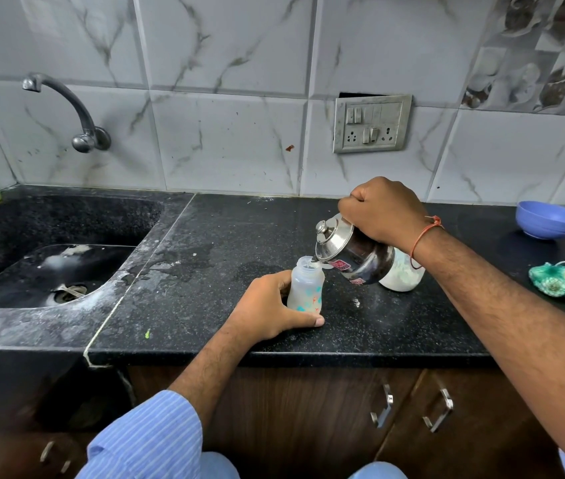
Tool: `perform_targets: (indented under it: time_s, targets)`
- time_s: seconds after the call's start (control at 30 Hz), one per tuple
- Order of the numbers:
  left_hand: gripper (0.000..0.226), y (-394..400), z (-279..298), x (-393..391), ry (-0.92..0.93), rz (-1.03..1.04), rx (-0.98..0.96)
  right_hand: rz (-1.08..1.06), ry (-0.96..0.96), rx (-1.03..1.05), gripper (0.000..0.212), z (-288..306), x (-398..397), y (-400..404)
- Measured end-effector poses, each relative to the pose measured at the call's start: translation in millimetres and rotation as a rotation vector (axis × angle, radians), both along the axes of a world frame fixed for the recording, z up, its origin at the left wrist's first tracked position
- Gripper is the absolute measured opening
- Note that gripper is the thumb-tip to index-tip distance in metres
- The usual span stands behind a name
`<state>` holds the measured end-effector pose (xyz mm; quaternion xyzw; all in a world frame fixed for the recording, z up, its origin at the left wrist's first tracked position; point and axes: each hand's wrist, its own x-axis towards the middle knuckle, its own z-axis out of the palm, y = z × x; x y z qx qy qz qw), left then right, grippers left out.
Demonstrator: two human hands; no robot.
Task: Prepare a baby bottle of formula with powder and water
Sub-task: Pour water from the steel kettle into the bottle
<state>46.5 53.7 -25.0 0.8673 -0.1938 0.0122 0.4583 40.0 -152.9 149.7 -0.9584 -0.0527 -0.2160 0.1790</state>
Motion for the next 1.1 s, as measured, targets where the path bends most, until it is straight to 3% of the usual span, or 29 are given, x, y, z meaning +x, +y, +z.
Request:
perform_targets:
  time_s: [1.1]
  targets:
    - [0.071, 0.9, -0.1, 0.2, -0.007, -0.015, -0.006, -0.007, 0.009, -0.028, 0.046, 3.5, -1.7, 2.6]
